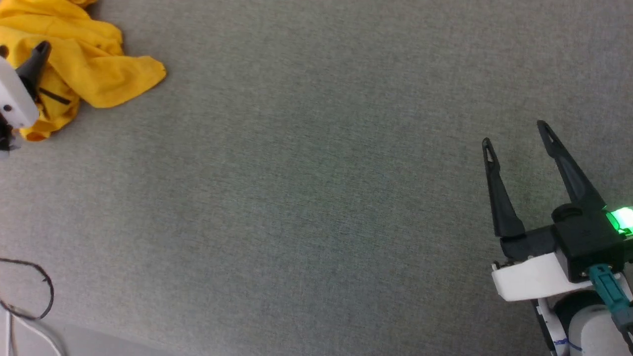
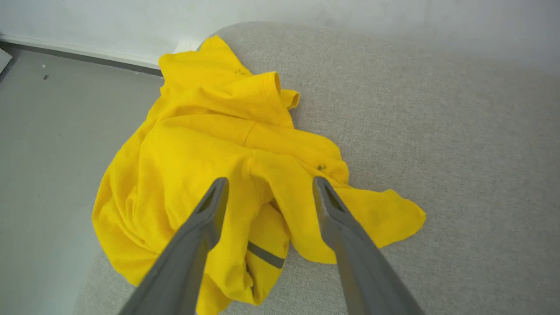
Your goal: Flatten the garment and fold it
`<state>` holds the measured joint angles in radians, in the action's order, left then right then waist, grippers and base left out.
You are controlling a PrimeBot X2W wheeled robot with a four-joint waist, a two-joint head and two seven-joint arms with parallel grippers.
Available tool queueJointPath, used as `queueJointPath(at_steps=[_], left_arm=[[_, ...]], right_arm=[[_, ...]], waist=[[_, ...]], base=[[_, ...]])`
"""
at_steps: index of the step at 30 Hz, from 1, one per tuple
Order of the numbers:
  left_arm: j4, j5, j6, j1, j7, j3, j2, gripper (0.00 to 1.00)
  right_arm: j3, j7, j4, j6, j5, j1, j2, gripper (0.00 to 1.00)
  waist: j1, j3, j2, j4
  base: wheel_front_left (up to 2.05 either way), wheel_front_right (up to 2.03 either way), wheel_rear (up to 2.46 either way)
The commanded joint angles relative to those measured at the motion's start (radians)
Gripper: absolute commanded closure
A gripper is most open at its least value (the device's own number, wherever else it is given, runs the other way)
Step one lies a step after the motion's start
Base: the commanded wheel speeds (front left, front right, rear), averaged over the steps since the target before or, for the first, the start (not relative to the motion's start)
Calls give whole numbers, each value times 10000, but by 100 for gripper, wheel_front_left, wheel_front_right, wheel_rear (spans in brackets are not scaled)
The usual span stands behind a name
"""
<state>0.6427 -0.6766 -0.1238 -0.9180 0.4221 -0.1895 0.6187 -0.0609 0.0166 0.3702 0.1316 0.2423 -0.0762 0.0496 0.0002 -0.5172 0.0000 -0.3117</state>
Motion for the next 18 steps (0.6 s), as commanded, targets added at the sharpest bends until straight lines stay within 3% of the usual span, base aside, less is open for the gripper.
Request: queueJointPath(at_steps=[1, 9, 10, 11, 12, 18], left_arm=[[242, 11, -67, 65, -13, -58, 103, 0], [1836, 439, 292, -63, -416, -411, -116, 0], [1995, 439, 283, -74, -467, -435, -157, 7], [2131, 447, 267, -103, -554, -456, -180, 67], [2259, 447, 254, -137, -675, -463, -211, 100], [2755, 511, 180, -345, -1433, -507, -203, 100]], right_arm=[[10, 41, 163, -9, 104, 30, 6, 0], [-132, 275, 486, -9, 263, 65, 6, 0], [-145, 297, 505, -9, 270, 71, 6, 0], [-152, 316, 518, -9, 278, 70, 6, 0], [-154, 332, 525, -9, 280, 65, 6, 0], [-146, 273, 379, -9, 134, 54, 6, 0]], waist=[[-2, -506, 0, 325], [-2, -787, 0, 372], [-2, -802, 0, 374], [-2, -815, 0, 372], [-2, -818, 0, 370], [-2, -483, 0, 402]], base=[[0, 0, 0], [0, 0, 0], [0, 0, 0], [0, 0, 0], [0, 0, 0], [0, 0, 0]])
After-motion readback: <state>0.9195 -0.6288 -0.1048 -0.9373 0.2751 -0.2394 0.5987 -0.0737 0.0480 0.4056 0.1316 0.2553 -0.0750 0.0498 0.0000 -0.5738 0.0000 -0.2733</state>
